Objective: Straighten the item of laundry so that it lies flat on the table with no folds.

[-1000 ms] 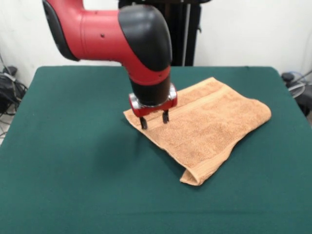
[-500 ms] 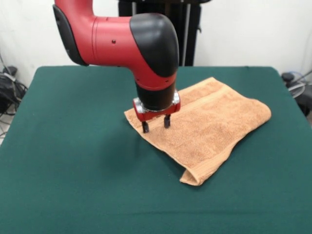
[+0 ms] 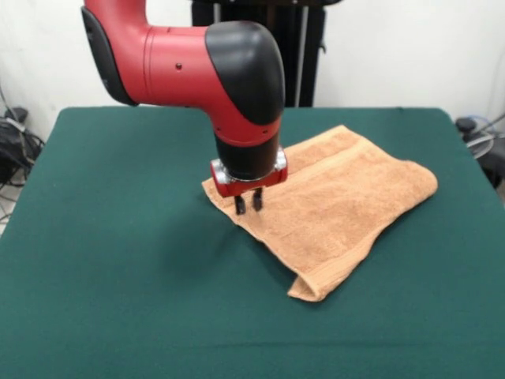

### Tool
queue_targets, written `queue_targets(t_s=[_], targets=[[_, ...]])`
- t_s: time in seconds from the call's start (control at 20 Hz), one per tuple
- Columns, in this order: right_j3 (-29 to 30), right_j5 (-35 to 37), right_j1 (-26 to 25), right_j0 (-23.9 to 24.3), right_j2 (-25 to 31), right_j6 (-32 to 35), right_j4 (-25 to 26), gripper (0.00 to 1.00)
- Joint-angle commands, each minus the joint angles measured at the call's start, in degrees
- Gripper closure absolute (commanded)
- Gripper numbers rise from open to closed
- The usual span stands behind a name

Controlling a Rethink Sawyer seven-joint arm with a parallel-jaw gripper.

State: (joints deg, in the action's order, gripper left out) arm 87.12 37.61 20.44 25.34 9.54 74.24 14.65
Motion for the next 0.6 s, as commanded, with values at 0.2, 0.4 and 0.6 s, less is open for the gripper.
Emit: queue_targets(t_s=[0.2,0.4,0.6], targets=[[0.80,-12.98,-8.25,0.39,-1.03,12.25,1.15,1.00],[0.71,-12.67,-8.36,0.56,-0.96,12.08,0.92,1.00],[0.41,-12.21,-8.38,0.80,-0.86,11.82,0.77,1.00]])
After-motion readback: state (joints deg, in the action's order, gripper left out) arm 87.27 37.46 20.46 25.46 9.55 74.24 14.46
